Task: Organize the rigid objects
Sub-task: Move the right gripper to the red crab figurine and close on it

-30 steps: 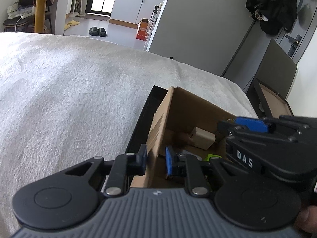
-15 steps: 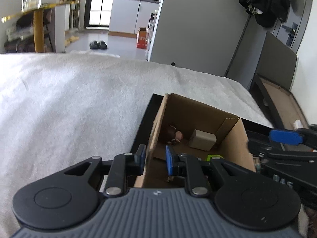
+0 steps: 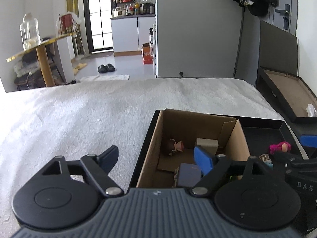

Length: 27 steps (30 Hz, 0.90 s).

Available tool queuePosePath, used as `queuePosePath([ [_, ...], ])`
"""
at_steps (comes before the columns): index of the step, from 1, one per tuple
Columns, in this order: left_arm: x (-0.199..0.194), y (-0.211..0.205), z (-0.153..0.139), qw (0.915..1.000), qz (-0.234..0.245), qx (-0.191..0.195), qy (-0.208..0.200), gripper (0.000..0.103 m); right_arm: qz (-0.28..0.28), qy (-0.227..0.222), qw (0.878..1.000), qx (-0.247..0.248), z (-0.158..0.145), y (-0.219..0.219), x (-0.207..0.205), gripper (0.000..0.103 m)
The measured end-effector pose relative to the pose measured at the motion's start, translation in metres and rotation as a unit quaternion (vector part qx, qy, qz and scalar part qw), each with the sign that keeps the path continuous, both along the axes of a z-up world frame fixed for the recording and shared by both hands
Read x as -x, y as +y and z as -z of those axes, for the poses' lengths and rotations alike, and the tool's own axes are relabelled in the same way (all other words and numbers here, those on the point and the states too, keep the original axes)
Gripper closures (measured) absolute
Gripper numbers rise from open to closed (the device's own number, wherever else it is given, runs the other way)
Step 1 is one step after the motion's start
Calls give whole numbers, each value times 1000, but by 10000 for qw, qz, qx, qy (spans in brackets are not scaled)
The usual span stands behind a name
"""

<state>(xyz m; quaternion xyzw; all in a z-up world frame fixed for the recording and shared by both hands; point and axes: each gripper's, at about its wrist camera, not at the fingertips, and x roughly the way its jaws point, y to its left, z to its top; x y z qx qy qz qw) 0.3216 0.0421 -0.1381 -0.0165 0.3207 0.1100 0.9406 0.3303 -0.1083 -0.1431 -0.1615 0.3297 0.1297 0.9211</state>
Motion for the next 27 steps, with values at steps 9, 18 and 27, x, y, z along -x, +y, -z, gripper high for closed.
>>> queuePosePath([
  [9,-7,-31,4,9978,127,-645,-58,17,109,139,9992,-368,27,-27,-10,41],
  [18,-18,-66,20,9919,500,-1146,202,16,198,345,9952,-892,55,-46,-22,41],
  [27,-42,-86,21,9842,732,-1554,434,16,536,538,9876,-1377,88,-61,-35,43],
])
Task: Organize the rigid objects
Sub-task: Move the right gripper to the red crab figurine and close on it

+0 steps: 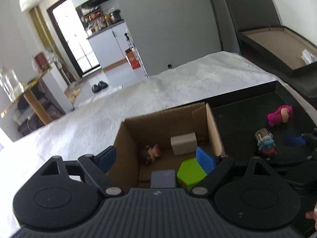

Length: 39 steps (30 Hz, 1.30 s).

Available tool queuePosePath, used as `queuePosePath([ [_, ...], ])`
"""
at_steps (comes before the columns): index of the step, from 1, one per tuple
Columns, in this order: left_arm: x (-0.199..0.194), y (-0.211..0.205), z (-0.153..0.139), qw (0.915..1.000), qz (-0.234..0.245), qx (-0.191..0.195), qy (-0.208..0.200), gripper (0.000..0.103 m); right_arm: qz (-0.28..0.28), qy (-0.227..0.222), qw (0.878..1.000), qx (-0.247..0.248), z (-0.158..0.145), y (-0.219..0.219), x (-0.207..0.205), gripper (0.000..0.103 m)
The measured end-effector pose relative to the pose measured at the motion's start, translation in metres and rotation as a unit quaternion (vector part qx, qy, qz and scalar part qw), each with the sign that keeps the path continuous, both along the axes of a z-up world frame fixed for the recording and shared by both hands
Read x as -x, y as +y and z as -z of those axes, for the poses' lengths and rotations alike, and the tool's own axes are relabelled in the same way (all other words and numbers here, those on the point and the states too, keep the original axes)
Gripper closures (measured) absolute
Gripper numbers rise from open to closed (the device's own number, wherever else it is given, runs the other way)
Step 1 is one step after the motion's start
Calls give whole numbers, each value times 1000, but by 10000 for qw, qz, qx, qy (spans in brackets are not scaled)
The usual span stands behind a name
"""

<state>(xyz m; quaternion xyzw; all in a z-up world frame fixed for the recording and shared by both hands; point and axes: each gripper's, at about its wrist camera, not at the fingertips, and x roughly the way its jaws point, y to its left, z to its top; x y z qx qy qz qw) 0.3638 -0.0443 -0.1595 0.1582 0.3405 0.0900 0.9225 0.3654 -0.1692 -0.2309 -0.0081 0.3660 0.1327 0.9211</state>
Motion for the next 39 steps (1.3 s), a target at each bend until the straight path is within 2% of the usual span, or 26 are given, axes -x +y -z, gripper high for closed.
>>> queuePosePath([
  [9,-9,-20,2,9994,30,-325,-74,16,295,-29,9991,-310,12,0,-13,45],
  [12,-10,-26,5,9991,103,-414,1,16,377,-37,9992,-150,14,3,-15,45],
  [18,-12,-32,5,9981,152,-593,46,16,593,202,9979,-144,20,-1,-22,45],
  [24,-9,-34,-1,9985,170,-506,103,16,709,180,9972,-122,20,-4,-17,64],
  [31,-4,-35,-7,9982,164,-575,53,16,581,122,9981,-186,14,-5,-11,65],
  [39,4,-27,-18,9993,1,-370,-36,16,465,-122,9987,-147,-11,-7,1,65],
])
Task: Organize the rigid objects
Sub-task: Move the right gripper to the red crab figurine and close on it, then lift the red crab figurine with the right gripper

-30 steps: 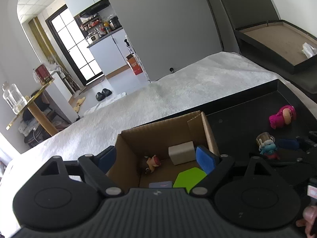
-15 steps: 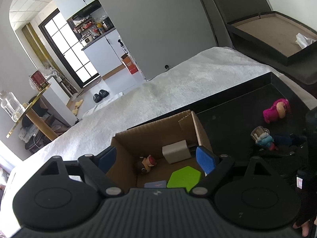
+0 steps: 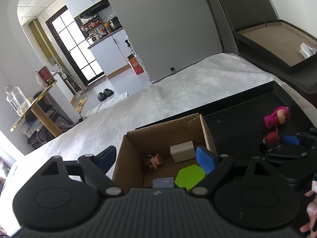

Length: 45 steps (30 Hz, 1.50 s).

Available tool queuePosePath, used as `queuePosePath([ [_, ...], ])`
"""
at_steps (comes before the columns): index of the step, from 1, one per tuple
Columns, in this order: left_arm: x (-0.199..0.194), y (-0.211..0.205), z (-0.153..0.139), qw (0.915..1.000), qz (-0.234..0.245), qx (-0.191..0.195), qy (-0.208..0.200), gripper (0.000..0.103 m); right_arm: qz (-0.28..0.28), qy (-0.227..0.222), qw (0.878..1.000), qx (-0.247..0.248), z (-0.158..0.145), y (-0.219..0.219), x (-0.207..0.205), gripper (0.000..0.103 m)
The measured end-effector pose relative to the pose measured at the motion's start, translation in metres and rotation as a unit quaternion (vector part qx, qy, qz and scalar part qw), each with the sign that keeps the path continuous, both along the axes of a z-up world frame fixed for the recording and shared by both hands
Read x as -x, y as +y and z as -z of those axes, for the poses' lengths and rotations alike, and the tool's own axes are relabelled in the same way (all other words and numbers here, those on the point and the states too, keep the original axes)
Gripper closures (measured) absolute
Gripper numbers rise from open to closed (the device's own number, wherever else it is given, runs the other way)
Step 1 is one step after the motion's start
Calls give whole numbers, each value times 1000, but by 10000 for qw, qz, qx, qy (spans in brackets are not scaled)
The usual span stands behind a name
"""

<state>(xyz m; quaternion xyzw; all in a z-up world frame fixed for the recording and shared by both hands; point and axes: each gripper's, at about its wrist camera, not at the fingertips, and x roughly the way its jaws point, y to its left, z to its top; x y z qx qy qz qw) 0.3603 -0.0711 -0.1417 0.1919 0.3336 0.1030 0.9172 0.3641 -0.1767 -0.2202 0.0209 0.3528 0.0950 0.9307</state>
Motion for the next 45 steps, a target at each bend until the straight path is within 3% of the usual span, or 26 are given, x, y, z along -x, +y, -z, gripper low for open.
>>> queuePosePath([
  [15,29,16,-26,9997,-35,240,-87,16,52,-313,9994,108,-47,-4,21,65],
  [18,33,17,-29,9998,-68,148,-117,16,64,-360,9992,183,-56,-4,26,65],
  [28,42,30,-40,9988,-75,454,-192,16,86,-475,9976,487,-82,5,33,65],
  [45,30,69,-20,9938,-432,1000,-202,16,20,-442,9963,742,-96,34,31,65],
])
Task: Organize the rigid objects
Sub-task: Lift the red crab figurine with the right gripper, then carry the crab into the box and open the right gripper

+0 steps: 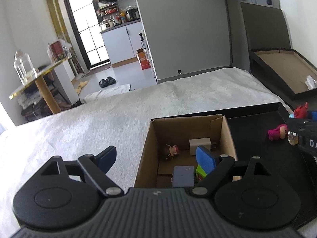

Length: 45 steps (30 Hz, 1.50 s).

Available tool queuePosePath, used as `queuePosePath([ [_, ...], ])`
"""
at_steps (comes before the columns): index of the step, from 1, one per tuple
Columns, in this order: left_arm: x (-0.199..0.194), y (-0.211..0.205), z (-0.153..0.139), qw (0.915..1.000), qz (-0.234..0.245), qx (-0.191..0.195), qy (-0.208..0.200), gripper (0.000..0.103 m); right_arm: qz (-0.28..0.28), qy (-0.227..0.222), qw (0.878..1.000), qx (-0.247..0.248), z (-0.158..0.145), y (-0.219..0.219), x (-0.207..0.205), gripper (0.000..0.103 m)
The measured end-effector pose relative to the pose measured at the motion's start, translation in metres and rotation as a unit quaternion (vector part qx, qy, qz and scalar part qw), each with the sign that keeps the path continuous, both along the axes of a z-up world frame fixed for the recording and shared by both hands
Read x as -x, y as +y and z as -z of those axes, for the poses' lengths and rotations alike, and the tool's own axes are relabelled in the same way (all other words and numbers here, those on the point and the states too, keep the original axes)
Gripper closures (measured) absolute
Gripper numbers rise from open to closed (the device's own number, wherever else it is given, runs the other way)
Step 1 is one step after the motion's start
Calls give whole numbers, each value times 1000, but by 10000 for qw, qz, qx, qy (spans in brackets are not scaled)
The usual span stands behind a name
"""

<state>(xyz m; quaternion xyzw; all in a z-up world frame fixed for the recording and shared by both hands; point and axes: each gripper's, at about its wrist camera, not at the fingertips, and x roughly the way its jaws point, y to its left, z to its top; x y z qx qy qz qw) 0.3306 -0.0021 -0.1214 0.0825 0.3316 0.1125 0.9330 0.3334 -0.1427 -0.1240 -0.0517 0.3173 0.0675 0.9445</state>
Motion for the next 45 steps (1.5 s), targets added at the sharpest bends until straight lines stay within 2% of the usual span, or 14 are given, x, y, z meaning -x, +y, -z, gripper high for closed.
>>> queuePosePath([
  [4,-8,11,9,9998,-91,149,-41,16,-37,23,10000,81,0,10,-3,65],
  [8,-19,19,20,9999,-85,100,-35,16,-156,38,9998,136,0,23,-7,65],
  [12,-18,32,32,9992,-193,360,29,16,-315,56,9991,280,2,44,-11,65],
  [16,-18,38,41,9991,-132,410,-54,17,-420,130,9983,392,6,62,-17,65],
  [22,-20,51,53,9960,-203,872,-14,21,-582,146,9967,555,8,83,-24,65],
  [24,-20,55,55,9958,-232,888,-16,31,-626,160,9961,594,8,87,-28,65],
  [26,-20,61,56,9936,-278,1093,-17,39,-654,194,9959,589,9,91,-30,65],
  [28,-19,66,56,9914,-317,1272,-41,52,-697,199,9957,583,8,94,-31,65],
  [30,-18,68,57,9904,-311,1347,-47,70,-753,159,9952,604,8,99,-32,65],
  [33,-17,71,56,9894,-354,1410,-63,83,-815,142,9947,603,7,107,-32,65],
  [36,-17,79,56,9870,-422,1551,-67,92,-915,164,9938,616,8,116,-32,65],
  [38,-16,84,56,9844,-441,1699,-60,92,-981,192,9931,617,9,122,-32,65],
  [41,-16,85,56,9841,-423,1726,-74,92,-1034,322,9934,377,6,126,-34,65],
  [45,-15,86,55,9831,-410,1780,-98,92,-1077,323,9932,306,3,132,-35,65],
])
